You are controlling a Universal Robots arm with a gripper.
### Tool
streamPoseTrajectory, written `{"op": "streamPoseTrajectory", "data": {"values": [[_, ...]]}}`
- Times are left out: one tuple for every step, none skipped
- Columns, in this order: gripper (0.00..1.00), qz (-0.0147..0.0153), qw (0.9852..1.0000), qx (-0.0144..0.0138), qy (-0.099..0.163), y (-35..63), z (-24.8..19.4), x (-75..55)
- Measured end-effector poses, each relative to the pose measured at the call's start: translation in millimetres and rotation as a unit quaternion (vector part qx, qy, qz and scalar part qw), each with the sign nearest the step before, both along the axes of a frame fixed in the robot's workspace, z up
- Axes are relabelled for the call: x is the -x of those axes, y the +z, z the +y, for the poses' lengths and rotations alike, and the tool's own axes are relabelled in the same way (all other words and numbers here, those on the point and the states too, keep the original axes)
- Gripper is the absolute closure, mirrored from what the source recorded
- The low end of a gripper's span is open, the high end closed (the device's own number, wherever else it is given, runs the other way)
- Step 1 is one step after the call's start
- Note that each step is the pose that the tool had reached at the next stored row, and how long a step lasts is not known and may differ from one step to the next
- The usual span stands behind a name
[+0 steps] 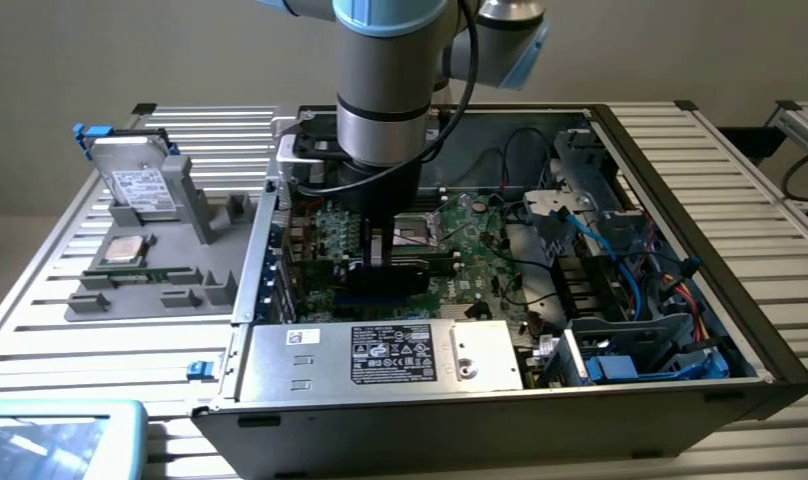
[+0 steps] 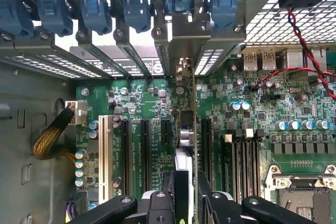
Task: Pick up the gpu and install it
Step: 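Insert the gpu into the slot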
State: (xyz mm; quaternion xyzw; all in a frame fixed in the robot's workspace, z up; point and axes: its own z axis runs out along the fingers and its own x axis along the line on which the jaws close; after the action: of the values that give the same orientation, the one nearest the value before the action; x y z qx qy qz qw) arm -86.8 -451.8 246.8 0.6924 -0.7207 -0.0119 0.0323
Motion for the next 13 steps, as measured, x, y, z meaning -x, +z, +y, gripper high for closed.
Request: {"op": "streamPoseTrajectory", "data": {"values": [[0.72, 0.0, 1.0, -0.0001, 0.0, -0.3, 0.0, 0.0], [0.72, 0.0, 1.0, 0.0, 0.0, -0.7, 0.0, 0.0], [0.72, 0.0, 1.0, 0.0003, 0.0, -0.8, 0.0, 0.0], [0.72, 0.0001, 1.0, 0.0004, 0.0, -0.8, 0.0, 0.0], [0.72, 0.0001, 1.0, 0.0005, 0.0, -0.8, 0.0, 0.0], [0.72, 0.0, 1.0, 0.0005, 0.0, -0.9, 0.0, 0.0], [0.72, 0.0, 1.0, 0.0006, 0.0, -1.0, 0.0, 0.0], [0.72, 0.0, 1.0, 0.0007, 0.0, -1.0, 0.0, 0.0], [0.72, 0.0, 1.0, 0.0008, 0.0, -1.0, 0.0, 0.0], [0.72, 0.0, 1.0, 0.0008, 0.0, -1.0, 0.0, 0.0], [0.72, 0.0, 1.0, 0.0008, 0.0, -1.0, 0.0, 0.0], [0.72, 0.0, 1.0, 0.0008, 0.0, -1.0, 0.0, 0.0], [0.72, 0.0, 1.0, 0.0008, 0.0, -1.0, 0.0, 0.0]]}}
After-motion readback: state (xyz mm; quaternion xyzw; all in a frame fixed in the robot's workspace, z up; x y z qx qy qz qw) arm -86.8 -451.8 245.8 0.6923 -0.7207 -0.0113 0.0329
